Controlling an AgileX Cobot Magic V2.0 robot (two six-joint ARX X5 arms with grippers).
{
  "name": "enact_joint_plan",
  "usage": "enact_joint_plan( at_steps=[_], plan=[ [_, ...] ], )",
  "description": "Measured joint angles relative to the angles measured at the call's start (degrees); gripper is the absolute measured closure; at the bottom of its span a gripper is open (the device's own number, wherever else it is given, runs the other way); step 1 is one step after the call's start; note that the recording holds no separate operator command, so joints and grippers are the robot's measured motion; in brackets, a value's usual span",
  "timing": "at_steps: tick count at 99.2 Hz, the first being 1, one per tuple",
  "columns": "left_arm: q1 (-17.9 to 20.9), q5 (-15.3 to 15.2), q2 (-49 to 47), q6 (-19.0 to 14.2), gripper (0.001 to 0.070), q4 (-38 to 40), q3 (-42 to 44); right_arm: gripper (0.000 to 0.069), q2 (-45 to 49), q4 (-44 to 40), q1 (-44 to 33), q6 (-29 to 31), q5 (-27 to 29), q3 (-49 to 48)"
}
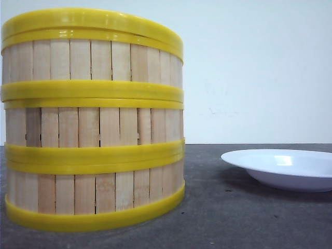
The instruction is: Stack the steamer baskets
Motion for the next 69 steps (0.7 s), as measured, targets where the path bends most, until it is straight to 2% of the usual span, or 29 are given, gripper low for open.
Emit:
enact_joint_plan(
  at_steps=[9,20,36,47,69],
  plan=[
    [0.13,-0.02,-2.64,0.20,0.0685,1.40,-0.68,0.0681,0.00,0.00,0.02,0.00,0.00,0.00],
    [0.37,-0.07,-6.49,0.72,0.0685,8.87,-5.11,0.0681,0.00,0.00,0.00,0.00,0.00,0.00],
    [0.76,-0.07,-12.92,3.28,0.0685,23.65,-17.79,0.0681,0.00,0.00,0.02,0.00,0.00,0.00],
    [0.79,-0.07,-17.38,3.41,0.0685,32.02,-27.63,0.0681,0.00,0.00,0.02,0.00,0.00,0.00],
    [0.79,0.00,-18.16,2.38,0.0685,41.51,-43.08,0.0681,-0.02,0.07,0.02,0.00,0.00,0.00]
  ],
)
